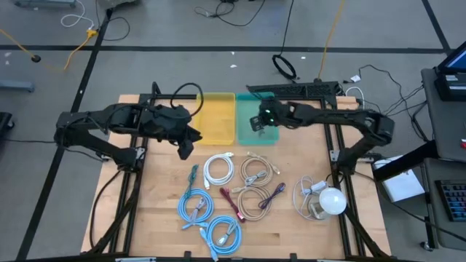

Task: Pick and place USB-C Cables
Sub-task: Put the small white and black charger cable into the green bin, then put the large white charger cable into the yellow bin

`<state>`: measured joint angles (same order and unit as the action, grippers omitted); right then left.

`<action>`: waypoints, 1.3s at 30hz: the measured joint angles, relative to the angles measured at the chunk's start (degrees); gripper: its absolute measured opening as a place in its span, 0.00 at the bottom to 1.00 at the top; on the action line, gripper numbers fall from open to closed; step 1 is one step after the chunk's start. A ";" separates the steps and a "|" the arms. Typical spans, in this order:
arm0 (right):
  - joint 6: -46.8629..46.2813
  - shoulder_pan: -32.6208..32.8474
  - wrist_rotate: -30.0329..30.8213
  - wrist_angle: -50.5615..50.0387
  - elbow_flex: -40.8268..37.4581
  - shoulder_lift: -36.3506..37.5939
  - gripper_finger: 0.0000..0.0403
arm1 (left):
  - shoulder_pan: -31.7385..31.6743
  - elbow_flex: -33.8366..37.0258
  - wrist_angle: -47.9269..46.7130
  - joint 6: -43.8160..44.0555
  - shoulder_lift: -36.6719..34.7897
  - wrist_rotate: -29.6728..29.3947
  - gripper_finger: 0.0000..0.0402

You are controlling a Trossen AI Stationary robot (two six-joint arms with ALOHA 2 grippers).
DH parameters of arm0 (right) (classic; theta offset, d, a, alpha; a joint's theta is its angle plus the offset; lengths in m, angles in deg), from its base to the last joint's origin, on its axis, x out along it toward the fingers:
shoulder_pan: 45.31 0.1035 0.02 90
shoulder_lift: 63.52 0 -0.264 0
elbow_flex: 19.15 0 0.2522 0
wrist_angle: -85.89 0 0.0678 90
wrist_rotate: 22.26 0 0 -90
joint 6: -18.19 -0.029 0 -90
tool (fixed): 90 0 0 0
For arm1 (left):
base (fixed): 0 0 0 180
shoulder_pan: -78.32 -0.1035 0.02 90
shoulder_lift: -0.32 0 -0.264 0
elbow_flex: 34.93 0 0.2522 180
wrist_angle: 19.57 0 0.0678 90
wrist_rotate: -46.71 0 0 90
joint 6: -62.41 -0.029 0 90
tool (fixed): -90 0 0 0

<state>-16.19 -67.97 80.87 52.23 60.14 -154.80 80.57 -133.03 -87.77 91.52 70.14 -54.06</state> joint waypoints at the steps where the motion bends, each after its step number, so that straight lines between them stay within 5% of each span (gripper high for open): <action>1: 1.25 0.00 -0.25 -1.89 1.58 -1.35 0.03 | 0.27 0.00 -0.05 0.20 0.00 -0.06 0.22; 12: 4.15 0.21 0.27 -15.57 9.60 -7.66 0.04 | 1.68 0.02 -0.96 1.57 0.31 -1.74 0.22; 24: 8.22 0.22 -0.47 -10.97 9.63 -6.83 0.51 | 2.41 0.02 -2.77 2.33 0.33 -4.80 0.22; 32: 5.19 0.78 -19.00 4.71 9.58 1.91 0.64 | 3.90 2.40 -8.33 3.01 1.00 -3.54 0.22; 39: 1.92 6.23 -26.76 14.40 9.58 14.67 0.62 | 9.25 23.12 1.44 11.00 1.27 4.76 0.22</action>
<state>-14.27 -61.74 54.11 66.64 69.72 -140.13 89.82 -109.91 -86.33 102.52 71.41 -49.29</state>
